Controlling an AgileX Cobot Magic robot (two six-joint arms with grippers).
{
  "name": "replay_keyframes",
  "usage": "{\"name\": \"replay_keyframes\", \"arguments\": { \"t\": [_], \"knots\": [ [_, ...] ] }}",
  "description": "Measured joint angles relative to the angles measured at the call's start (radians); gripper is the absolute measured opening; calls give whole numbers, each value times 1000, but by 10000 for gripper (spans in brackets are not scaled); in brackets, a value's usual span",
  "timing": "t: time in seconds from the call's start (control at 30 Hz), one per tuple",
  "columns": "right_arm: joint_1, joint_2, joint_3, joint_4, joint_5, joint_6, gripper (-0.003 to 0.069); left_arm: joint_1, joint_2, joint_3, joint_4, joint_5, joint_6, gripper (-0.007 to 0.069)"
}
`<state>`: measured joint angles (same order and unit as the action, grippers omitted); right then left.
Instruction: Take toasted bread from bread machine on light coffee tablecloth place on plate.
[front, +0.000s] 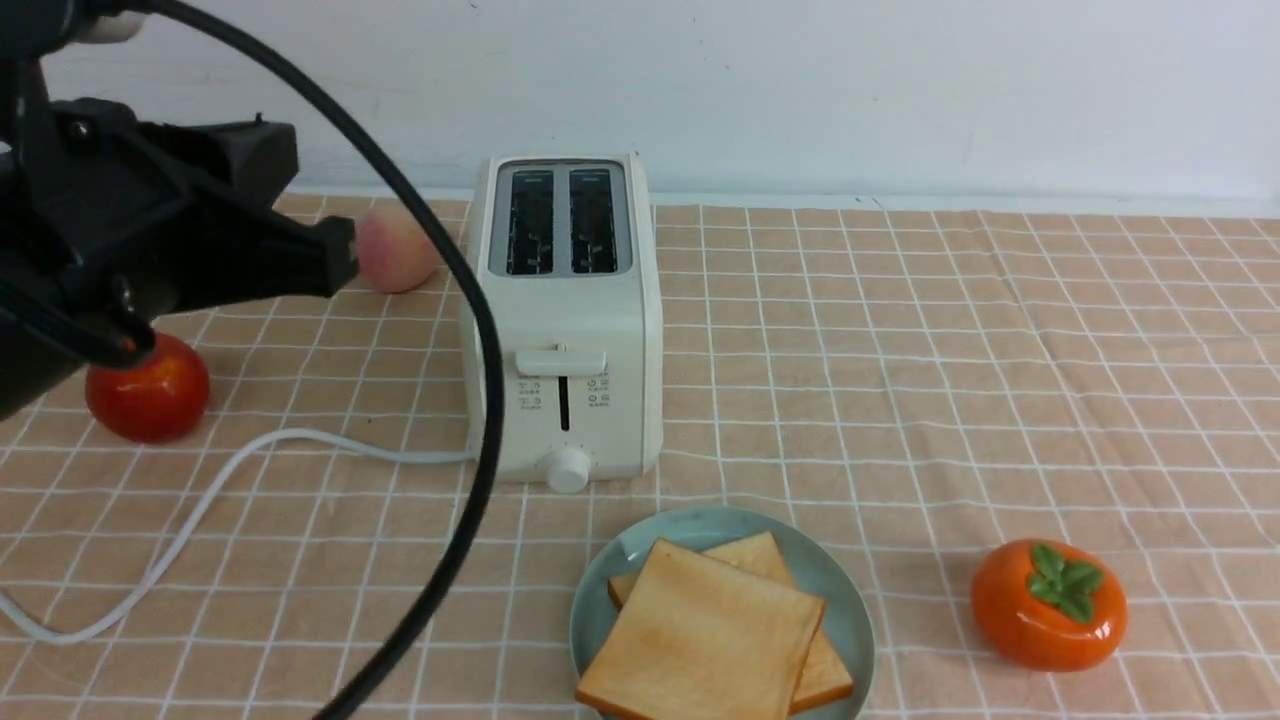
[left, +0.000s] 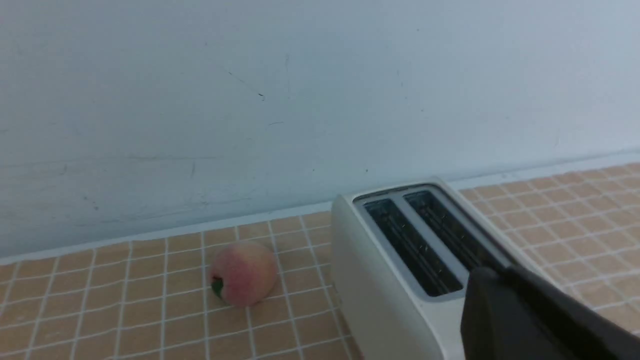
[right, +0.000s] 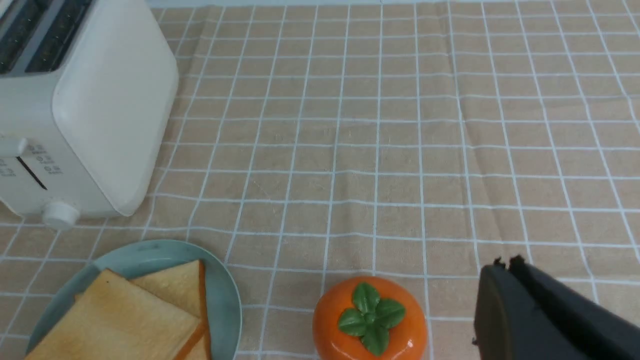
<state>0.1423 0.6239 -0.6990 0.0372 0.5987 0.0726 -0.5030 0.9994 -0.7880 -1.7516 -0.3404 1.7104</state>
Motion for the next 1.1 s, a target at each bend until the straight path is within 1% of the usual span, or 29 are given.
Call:
{"name": "replay_keyframes", "arguments": {
  "t": [0.03, 0.07, 0.1, 0.17, 0.2, 0.23, 0.27, 0.3, 0.33, 0.37, 0.4, 0.43, 0.47, 0.5, 0.53, 0.57, 0.6, 0.63, 0.67, 0.7, 0.73, 0.77, 0.8, 0.83, 0.9, 1.0, 1.1],
  "knots": [
    [0, -48, 72, 15, -53, 0, -19, -1, 4, 7, -3, 7, 35, -14],
    [0, -56, 83, 18, -69, 0, -19, -2, 6, 9, -3, 14, 39, -14],
    [0, -100, 154, 46, -112, 0, -19, -10, 9, 12, -4, 56, 48, -14],
    [0, -164, 224, 83, -162, 0, -19, -26, 11, 7, -2, 221, 6, -14],
    [0, -189, 252, 98, -179, 0, -20, -36, 14, -5, 2, 364, -43, -14],
    [0, -207, 271, 111, -187, 0, -20, -46, 23, -30, 12, 561, -119, -14],
    [0, -223, 284, 122, -186, 0, -20, -53, 42, -67, 44, 764, -193, -14],
    [0, -230, 289, 131, -179, 0, -20, -57, 62, -103, 104, 925, -277, -14],
    [0, -231, 288, 133, -177, 0, -20, -56, 67, -110, 119, 925, -294, -14],
    [0, -234, 292, 154, -143, -2, -20, -61, 103, -172, 279, 1164, -475, -14],
    [0, -234, 292, 158, -118, -5, -20, -61, 122, -202, 381, 1243, -543, -14],
    [0, -234, 293, 162, -85, -15, -20, -61, 150, -237, 559, 1318, -690, -14],
    [0, -234, 293, 162, -58, -28, -20, -62, 163, -261, 657, 1357, -796, -14],
    [0, -234, 293, 159, -22, -49, -20, -63, 189, -287, 892, 1378, -968, -14],
    [0, -234, 293, 157, -12, -57, -20, -63, 191, -294, 925, 1378, -997, -14],
    [0, -234, 293, 144, 21, -82, -20, -59, 209, -313, 1179, 1352, -1249, -14],
    [0, -234, 293, 133, 33, -89, -20, -57, 210, -320, 1293, 1336, -1412, -14],
    [0, -234, 293, 133, 35, -91, -20, -56, 210, -321, 1346, 1332, -1444, -14],
    [0, -234, 293, 123, 44, -96, -20, -54, 205, -327, 1443, 1319, -1566, -14],
    [0, -234, 293, 111, 49, -97, -19, -51, 176, -330, 1621, 1323, -1814, -14],
    [0, -234, 293, 109, 49, -97, -19, -51, 153, -331, 1692, 1336, -1884, -14],
    [0, -234, 293, 108, 49, -97, -19, -51, 148, -332, 1705, 1344, -1899, -14],
    [0, -234, 293, 107, 51, -97, -19, -51, 110, -333, 1778, 1377, -1982, -14],
    [0, -234, 293, 107, 51, -97, -18, -51, 81, -336, 1817, 1406, -2028, -14],
    [0, -234, 293, 107, 51, -98, -17, -51, 30, -337, 1866, 1443, -2071, -14],
    [0, -234, 293, 105, 52, -99, -13, -51, -59, -320, 1883, 1467, -2137, -14],
    [0, -234, 293, 104, 52, -100, -11, -51, -119, -276, 1873, 1464, -2155, -14]
  ]
}}
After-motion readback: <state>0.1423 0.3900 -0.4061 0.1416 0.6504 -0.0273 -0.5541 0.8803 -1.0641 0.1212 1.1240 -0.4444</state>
